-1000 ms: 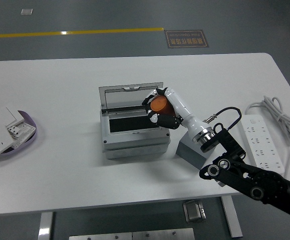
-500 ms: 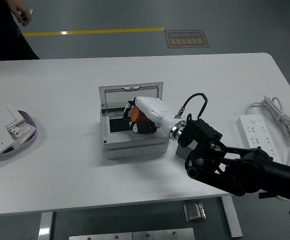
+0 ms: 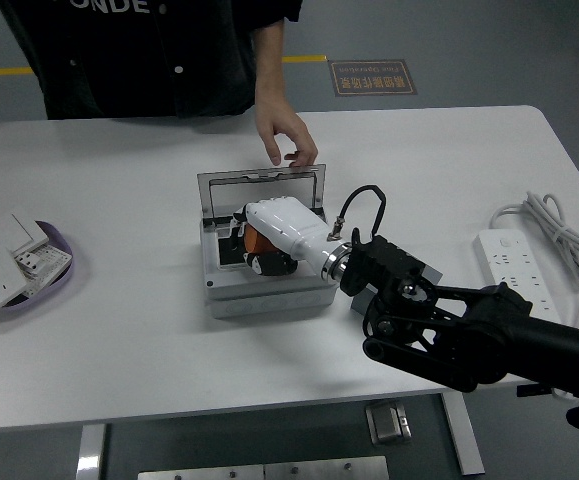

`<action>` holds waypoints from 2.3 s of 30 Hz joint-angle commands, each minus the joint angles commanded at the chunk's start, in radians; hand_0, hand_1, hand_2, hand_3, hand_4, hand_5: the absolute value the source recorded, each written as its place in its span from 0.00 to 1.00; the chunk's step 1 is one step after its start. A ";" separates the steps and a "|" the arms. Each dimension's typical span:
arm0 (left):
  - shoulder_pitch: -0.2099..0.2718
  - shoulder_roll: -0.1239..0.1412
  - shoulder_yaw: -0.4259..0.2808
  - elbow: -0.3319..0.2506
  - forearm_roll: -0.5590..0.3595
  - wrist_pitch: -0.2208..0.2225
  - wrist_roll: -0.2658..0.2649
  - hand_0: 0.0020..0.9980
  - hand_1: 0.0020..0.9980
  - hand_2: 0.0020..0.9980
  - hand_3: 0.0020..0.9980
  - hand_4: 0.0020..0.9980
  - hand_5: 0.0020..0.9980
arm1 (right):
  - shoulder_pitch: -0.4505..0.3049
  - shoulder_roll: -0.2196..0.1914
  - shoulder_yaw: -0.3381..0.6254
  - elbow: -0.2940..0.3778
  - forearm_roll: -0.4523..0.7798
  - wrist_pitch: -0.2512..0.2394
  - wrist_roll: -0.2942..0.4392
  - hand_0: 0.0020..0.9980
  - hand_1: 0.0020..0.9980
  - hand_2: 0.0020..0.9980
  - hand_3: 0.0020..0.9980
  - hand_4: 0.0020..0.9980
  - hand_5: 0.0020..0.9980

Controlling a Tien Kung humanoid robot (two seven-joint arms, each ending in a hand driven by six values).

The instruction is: Pick up the cylinder from the cube,place it in the box,flap close box

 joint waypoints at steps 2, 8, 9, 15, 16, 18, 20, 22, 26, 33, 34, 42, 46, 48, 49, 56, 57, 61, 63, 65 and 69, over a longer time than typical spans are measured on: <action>0.000 0.000 0.001 0.000 -0.001 0.000 0.000 0.61 0.64 0.63 0.63 0.68 0.25 | 0.000 0.000 0.002 -0.001 -0.006 -0.002 0.005 0.61 0.61 0.61 0.63 0.44 0.05; -0.002 0.000 0.002 0.000 -0.003 0.000 -0.002 0.61 0.64 0.63 0.63 0.68 0.25 | -0.002 0.001 0.000 -0.006 -0.012 0.002 0.008 0.76 0.68 0.66 0.66 0.58 0.22; -0.002 0.000 0.002 0.000 -0.003 0.000 -0.002 0.61 0.64 0.63 0.63 0.68 0.25 | -0.003 0.001 -0.001 -0.007 -0.012 0.003 0.008 0.76 0.68 0.66 0.66 0.58 0.22; -0.003 0.000 0.003 0.000 -0.004 0.000 -0.002 0.61 0.64 0.63 0.63 0.68 0.25 | -0.005 0.001 -0.005 -0.015 -0.018 0.022 0.002 0.79 0.70 0.69 0.69 0.71 0.26; -0.003 0.000 0.003 0.000 -0.004 0.000 -0.002 0.61 0.64 0.63 0.63 0.68 0.25 | -0.005 0.001 -0.005 -0.017 -0.020 0.026 0.002 0.79 0.70 0.69 0.69 0.71 0.26; -0.003 0.000 0.003 0.000 -0.004 0.000 -0.002 0.61 0.64 0.63 0.63 0.68 0.25 | -0.006 0.001 -0.004 -0.019 -0.022 0.031 0.003 0.79 0.71 0.69 0.72 0.78 0.31; -0.004 0.000 0.003 0.000 -0.004 0.000 -0.002 0.61 0.64 0.63 0.63 0.68 0.25 | -0.008 0.002 0.000 -0.020 -0.023 0.036 0.007 0.79 0.71 0.69 0.72 0.78 0.31; -0.004 0.000 0.004 0.000 -0.005 0.000 -0.003 0.61 0.64 0.63 0.63 0.68 0.25 | -0.012 0.001 0.007 -0.017 -0.020 0.036 0.012 0.79 0.71 0.69 0.72 0.78 0.31; -0.003 -0.003 0.006 0.000 -0.007 0.001 -0.004 0.61 0.64 0.63 0.63 0.68 0.25 | -0.026 -0.007 0.035 0.006 0.032 0.015 0.041 0.79 0.71 0.70 0.75 0.87 0.36; -0.001 -0.007 0.011 0.000 -0.014 0.001 -0.007 0.61 0.64 0.63 0.63 0.68 0.25 | -0.060 -0.040 0.101 0.088 0.143 -0.034 0.101 0.80 0.71 0.70 0.76 0.97 0.45; 0.000 -0.008 0.012 0.000 -0.014 0.001 -0.007 0.61 0.64 0.63 0.63 0.68 0.25 | -0.062 -0.045 0.108 0.099 0.155 -0.037 0.104 0.80 0.71 0.70 0.76 0.97 0.45; -0.001 -0.007 0.010 0.000 -0.013 0.001 -0.006 0.61 0.64 0.63 0.63 0.68 0.25 | -0.029 -0.091 0.152 0.144 0.230 -0.031 0.098 0.77 0.69 0.68 0.73 0.96 0.45; -0.003 -0.006 0.008 0.000 -0.008 0.001 -0.005 0.61 0.64 0.63 0.63 0.68 0.25 | 0.011 -0.111 0.151 0.123 0.262 -0.027 0.100 0.77 0.69 0.68 0.73 0.96 0.45; -0.004 -0.006 0.007 0.000 -0.007 0.000 -0.004 0.61 0.64 0.63 0.63 0.68 0.25 | 0.032 -0.114 0.141 0.095 0.281 -0.029 0.108 0.76 0.68 0.67 0.73 0.95 0.45; -0.004 -0.006 0.007 0.000 -0.006 0.000 -0.004 0.61 0.64 0.63 0.63 0.68 0.25 | 0.042 -0.114 0.134 0.078 0.292 -0.030 0.113 0.76 0.68 0.67 0.73 0.95 0.45; -0.007 -0.003 0.002 0.001 0.003 -0.001 -0.001 0.61 0.64 0.63 0.63 0.68 0.25 | 0.099 -0.107 0.069 -0.056 0.365 -0.029 0.147 0.76 0.67 0.67 0.73 0.93 0.43; -0.007 -0.003 0.001 0.001 0.004 -0.001 -0.001 0.61 0.64 0.63 0.63 0.68 0.25 | 0.102 -0.106 0.064 -0.065 0.371 -0.029 0.150 0.76 0.67 0.67 0.73 0.93 0.43; -0.009 -0.004 0.003 0.001 0.003 -0.001 -0.002 0.61 0.64 0.63 0.63 0.68 0.25 | 0.104 -0.113 0.041 -0.079 0.391 -0.031 0.156 0.75 0.67 0.66 0.73 0.92 0.43; -0.009 -0.005 0.004 0.000 0.003 -0.001 -0.002 0.61 0.64 0.63 0.63 0.68 0.25 | 0.098 -0.120 0.031 -0.067 0.391 -0.032 0.155 0.75 0.67 0.66 0.73 0.92 0.43; -0.008 -0.006 0.004 0.000 0.003 -0.001 -0.002 0.61 0.64 0.63 0.63 0.68 0.25 | 0.088 -0.126 0.027 -0.048 0.389 -0.033 0.154 0.74 0.66 0.66 0.72 0.91 0.42; -0.006 -0.009 0.005 -0.001 0.004 -0.001 -0.001 0.61 0.64 0.63 0.63 0.68 0.25 | 0.062 -0.138 0.036 0.000 0.380 -0.038 0.154 0.74 0.66 0.66 0.72 0.91 0.42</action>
